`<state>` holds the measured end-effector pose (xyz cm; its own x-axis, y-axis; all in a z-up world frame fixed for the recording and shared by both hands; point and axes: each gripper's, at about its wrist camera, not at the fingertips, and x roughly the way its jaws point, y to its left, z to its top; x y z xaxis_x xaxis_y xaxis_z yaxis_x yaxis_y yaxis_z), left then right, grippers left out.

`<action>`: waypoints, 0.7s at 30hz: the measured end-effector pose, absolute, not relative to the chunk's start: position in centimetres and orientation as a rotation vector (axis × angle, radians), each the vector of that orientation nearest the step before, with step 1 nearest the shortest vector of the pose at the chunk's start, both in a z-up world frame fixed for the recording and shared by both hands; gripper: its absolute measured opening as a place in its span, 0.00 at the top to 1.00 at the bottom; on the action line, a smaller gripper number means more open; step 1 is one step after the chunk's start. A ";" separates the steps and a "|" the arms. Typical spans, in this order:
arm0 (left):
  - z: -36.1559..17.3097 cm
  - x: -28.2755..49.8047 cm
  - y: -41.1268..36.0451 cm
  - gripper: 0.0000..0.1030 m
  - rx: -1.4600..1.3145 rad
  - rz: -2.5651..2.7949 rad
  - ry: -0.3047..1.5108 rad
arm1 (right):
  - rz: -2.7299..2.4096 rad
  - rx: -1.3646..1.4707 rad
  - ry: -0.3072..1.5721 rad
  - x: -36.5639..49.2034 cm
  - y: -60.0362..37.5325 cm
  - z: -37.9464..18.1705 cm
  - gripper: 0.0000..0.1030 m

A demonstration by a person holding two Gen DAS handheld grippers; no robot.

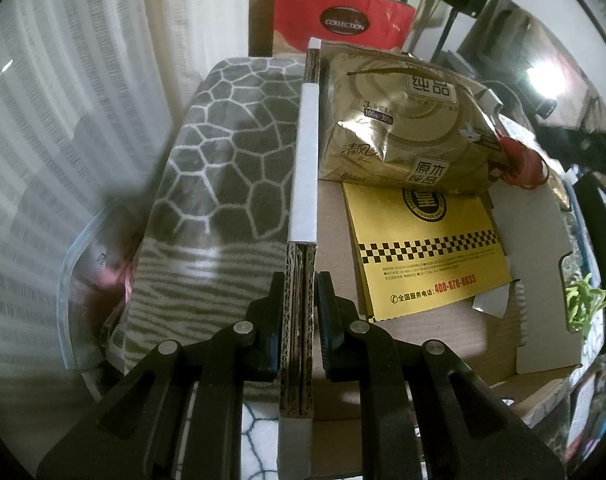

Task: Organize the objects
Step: 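Drop the red cable into the box beside the gold bag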

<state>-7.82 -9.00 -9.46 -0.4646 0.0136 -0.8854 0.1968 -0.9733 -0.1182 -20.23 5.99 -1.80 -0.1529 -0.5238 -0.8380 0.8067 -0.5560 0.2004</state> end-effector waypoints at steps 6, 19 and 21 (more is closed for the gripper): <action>-9.5 -7.8 -9.0 0.87 1.564 -2.579 0.305 | -1.732 1.220 0.488 -18.6 5.3 -4.4 0.76; -9.5 -7.7 -9.0 0.87 1.560 -2.578 0.309 | -1.733 1.193 0.434 -18.9 4.8 -2.7 0.75; -9.6 -7.7 -9.0 0.87 1.559 -2.578 0.309 | -1.713 1.213 0.447 -18.7 4.3 -3.2 0.75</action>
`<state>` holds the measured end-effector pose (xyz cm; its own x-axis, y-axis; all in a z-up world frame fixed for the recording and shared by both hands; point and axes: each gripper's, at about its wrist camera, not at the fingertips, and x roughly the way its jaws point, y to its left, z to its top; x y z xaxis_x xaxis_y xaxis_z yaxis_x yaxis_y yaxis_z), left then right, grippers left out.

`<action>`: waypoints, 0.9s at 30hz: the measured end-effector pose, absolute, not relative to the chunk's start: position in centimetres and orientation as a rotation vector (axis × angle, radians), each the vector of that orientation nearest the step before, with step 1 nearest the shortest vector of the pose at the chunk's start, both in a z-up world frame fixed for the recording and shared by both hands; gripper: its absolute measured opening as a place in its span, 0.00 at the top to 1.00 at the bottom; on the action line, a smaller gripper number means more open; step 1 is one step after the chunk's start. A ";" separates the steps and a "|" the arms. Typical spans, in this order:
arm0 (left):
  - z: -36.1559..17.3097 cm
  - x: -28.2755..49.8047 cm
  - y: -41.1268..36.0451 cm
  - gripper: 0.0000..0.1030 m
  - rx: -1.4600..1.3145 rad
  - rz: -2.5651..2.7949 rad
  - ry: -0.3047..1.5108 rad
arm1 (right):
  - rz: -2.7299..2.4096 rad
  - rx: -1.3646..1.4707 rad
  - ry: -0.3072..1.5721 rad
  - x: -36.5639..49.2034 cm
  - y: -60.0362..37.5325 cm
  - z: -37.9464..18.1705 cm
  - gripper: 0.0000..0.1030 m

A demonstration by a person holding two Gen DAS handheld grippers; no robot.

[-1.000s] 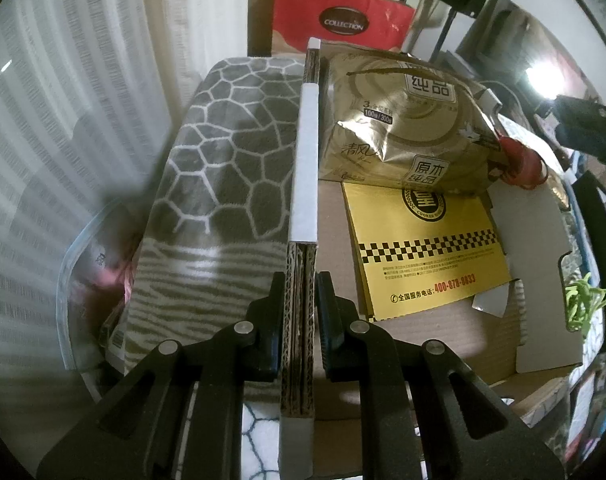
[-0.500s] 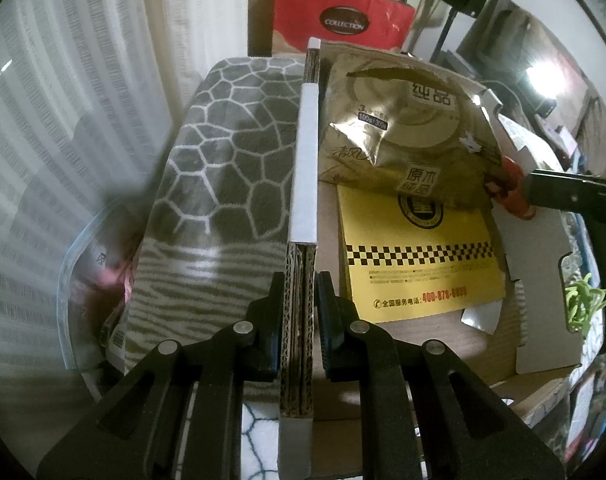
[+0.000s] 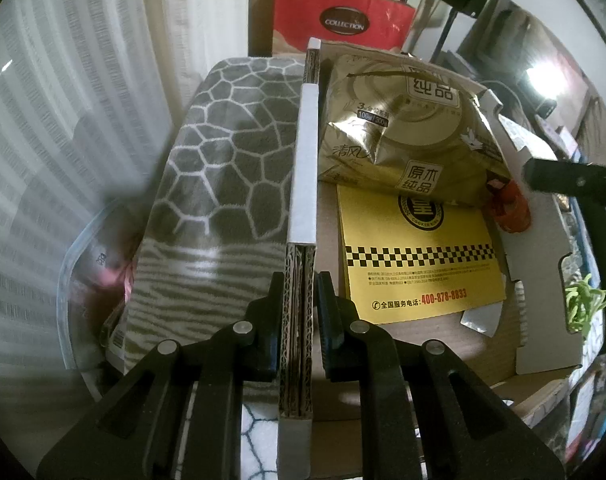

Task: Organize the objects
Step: 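Drop the red cable into the box beside the gold bag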

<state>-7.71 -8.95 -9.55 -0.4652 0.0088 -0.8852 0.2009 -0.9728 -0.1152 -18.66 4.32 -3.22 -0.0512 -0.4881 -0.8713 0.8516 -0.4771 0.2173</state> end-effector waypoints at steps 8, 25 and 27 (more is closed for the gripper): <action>-9.5 -7.7 -8.9 0.87 1.557 -2.577 0.309 | -1.750 1.221 0.543 -19.0 1.6 -5.4 0.74; -9.4 -7.7 -8.8 0.87 1.558 -2.582 0.323 | -1.784 1.161 0.416 -20.7 4.5 -2.2 0.53; -9.4 -7.7 -8.8 0.87 1.558 -2.582 0.322 | -1.794 1.154 0.407 -20.8 5.9 -1.2 0.51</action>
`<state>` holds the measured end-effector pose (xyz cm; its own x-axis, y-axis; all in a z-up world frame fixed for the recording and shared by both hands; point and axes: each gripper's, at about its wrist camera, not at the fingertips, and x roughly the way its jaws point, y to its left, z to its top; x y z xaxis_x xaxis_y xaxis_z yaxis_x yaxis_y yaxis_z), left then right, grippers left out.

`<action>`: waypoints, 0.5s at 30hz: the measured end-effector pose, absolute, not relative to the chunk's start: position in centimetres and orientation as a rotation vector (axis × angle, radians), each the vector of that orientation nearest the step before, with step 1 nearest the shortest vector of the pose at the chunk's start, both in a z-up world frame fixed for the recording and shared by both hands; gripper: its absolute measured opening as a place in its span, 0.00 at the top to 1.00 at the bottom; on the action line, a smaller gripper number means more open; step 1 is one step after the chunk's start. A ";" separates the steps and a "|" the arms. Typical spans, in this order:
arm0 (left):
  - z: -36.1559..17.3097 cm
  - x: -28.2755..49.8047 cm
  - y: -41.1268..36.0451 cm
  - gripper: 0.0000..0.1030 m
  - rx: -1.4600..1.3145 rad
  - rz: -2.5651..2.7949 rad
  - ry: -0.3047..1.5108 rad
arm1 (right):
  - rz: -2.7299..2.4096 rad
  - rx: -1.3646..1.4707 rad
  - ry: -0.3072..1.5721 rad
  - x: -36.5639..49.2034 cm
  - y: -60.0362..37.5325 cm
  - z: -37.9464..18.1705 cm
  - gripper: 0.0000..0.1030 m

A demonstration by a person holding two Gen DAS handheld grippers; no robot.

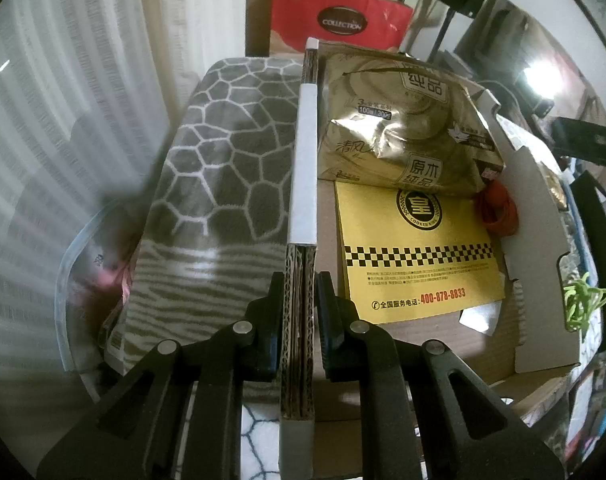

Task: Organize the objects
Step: 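Drop the red cable into the box beside the gold bag, then grasp the clear bamboo-patterned plastic tray with the right tool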

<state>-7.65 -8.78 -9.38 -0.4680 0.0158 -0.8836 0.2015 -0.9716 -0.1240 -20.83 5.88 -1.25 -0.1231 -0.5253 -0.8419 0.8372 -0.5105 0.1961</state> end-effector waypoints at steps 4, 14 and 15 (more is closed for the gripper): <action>-9.4 -7.7 -8.8 0.87 1.557 -2.581 0.326 | -1.849 1.149 0.386 -22.1 9.6 0.4 0.46; -9.4 -7.7 -8.9 0.87 1.556 -2.580 0.326 | -1.987 1.250 0.420 -25.7 17.8 -0.8 0.45; -9.4 -7.7 -8.9 0.87 1.556 -2.580 0.325 | -1.990 1.261 0.420 -25.9 18.5 -1.2 0.45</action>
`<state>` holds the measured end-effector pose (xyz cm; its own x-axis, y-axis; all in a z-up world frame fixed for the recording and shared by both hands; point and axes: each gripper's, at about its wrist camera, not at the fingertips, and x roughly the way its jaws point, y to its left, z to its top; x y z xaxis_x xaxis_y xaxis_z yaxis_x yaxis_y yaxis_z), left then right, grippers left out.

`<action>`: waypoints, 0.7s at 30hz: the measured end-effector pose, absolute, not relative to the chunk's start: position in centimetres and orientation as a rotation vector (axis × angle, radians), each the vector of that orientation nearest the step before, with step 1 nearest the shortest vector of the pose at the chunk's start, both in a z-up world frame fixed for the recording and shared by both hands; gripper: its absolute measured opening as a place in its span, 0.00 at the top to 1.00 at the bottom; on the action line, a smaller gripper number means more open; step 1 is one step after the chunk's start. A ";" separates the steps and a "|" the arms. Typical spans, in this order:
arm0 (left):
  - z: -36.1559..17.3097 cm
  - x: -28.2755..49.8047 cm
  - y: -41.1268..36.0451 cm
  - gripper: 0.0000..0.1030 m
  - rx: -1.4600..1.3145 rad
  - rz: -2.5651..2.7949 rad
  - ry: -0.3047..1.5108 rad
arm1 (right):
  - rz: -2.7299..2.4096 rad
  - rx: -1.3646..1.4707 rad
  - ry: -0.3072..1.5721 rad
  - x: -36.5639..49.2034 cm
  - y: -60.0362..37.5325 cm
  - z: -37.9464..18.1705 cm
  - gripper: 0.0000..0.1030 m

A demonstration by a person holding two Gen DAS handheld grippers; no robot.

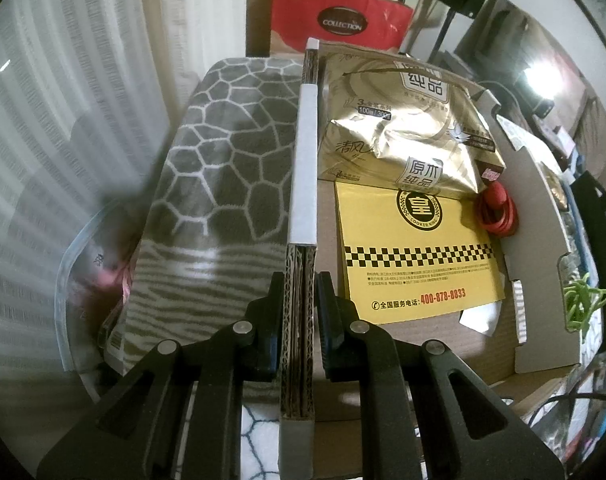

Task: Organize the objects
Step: 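Grasp the clear bamboo-patterned plastic tray with the right tool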

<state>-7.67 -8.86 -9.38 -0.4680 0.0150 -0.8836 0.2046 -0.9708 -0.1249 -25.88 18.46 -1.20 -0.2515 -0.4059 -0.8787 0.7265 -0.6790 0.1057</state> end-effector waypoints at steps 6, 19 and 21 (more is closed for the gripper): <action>-9.4 -7.7 -9.0 0.87 1.556 -2.575 0.324 | -1.985 1.312 0.390 -26.6 20.8 -2.7 0.45; -9.4 -7.7 -9.1 0.87 1.555 -2.573 0.324 | -1.888 1.460 0.325 -29.9 19.3 -7.6 0.51; -9.4 -7.7 -9.1 0.87 1.555 -2.572 0.324 | -1.880 1.476 0.327 -30.2 19.0 -8.1 0.51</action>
<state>-7.73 -9.06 -9.45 -0.4655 0.0091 -0.8850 0.2108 -0.9700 -0.1209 -30.17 18.99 -8.10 -0.0919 -0.3749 -0.9225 0.6642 -0.7133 0.2237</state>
